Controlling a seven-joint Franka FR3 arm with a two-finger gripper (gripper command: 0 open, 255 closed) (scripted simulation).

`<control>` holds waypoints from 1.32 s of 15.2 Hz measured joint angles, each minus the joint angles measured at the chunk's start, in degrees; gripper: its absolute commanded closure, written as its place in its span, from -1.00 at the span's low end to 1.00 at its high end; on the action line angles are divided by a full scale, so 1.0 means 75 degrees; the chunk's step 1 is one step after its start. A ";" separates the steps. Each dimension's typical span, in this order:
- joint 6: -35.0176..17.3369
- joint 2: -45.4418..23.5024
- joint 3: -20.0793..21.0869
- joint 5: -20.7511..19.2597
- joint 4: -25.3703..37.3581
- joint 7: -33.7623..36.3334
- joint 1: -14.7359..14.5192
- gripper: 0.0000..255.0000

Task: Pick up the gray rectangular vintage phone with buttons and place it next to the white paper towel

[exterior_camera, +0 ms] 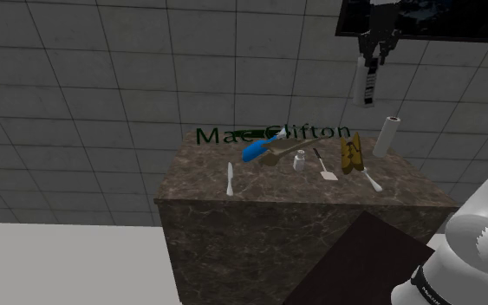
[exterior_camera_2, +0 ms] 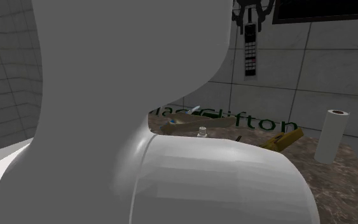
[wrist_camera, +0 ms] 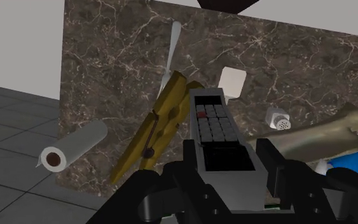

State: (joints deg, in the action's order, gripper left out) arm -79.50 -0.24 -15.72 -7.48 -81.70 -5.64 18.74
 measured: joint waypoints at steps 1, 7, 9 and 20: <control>-0.0072 -0.0038 -0.0112 0.0006 -0.0007 -0.0212 0.0113 1.00; -0.0485 -0.0300 -0.0657 0.0077 -0.0033 -0.1286 0.0691 1.00; -0.0592 -0.0464 -0.0857 0.0144 0.0064 -0.1694 0.0922 1.00; -0.0887 -0.2099 -0.1673 0.0975 0.1489 -0.3790 0.2414 1.00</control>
State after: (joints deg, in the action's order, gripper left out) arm -86.16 -15.98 -28.27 -0.16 -70.53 -34.07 36.85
